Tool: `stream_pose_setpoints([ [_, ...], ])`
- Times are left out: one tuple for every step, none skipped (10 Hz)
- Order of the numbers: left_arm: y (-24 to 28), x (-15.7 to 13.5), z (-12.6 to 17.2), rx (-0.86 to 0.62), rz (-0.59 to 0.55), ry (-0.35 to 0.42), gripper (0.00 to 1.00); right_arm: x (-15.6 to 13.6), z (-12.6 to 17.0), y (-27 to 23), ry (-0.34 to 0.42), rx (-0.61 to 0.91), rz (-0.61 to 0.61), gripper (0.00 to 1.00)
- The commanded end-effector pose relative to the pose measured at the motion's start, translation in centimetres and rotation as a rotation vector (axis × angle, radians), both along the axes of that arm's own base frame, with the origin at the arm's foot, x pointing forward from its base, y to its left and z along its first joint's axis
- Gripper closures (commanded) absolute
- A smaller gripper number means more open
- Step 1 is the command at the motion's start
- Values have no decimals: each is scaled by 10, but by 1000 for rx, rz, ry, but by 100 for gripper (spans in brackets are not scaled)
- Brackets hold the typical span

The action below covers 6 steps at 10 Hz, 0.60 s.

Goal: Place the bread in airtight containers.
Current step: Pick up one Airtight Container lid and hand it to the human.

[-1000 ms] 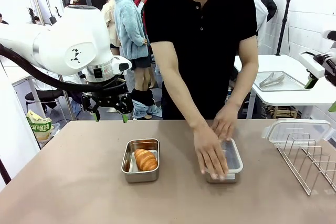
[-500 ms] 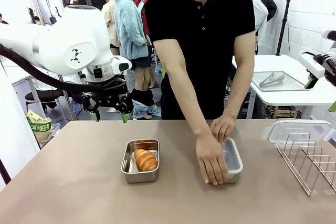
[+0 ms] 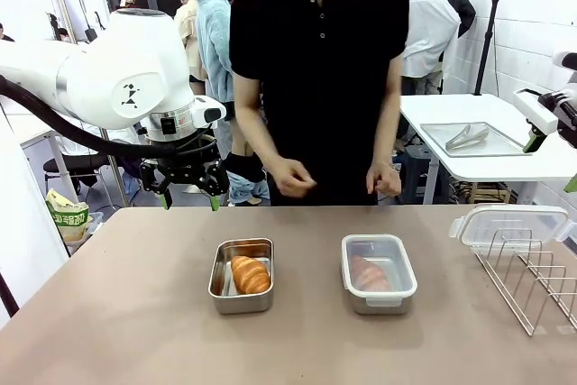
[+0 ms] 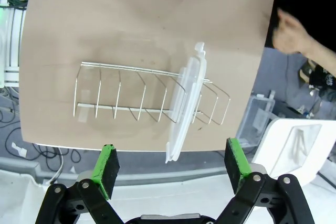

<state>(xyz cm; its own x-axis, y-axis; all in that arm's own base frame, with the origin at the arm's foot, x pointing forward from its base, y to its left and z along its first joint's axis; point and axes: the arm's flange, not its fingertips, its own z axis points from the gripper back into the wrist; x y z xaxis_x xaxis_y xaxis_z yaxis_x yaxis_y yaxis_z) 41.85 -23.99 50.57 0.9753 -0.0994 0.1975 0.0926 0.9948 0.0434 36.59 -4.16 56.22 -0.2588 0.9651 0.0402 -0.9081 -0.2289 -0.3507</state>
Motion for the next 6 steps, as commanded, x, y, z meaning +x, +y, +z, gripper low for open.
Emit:
stream_pose_setpoints([
  [2,1,2,6,-2,1,0,0,-1,1,7,2,3,0],
  [2,1,2,6,-2,1,0,0,-1,1,7,2,3,0],
  [2,1,2,6,-2,1,0,0,-1,1,7,2,3,0],
  [2,1,2,6,-2,1,0,0,-1,1,7,2,3,0],
  [2,1,2,6,-2,1,0,0,-1,1,7,2,3,0],
  [2,1,2,6,-2,1,0,0,-1,1,7,2,3,0],
])
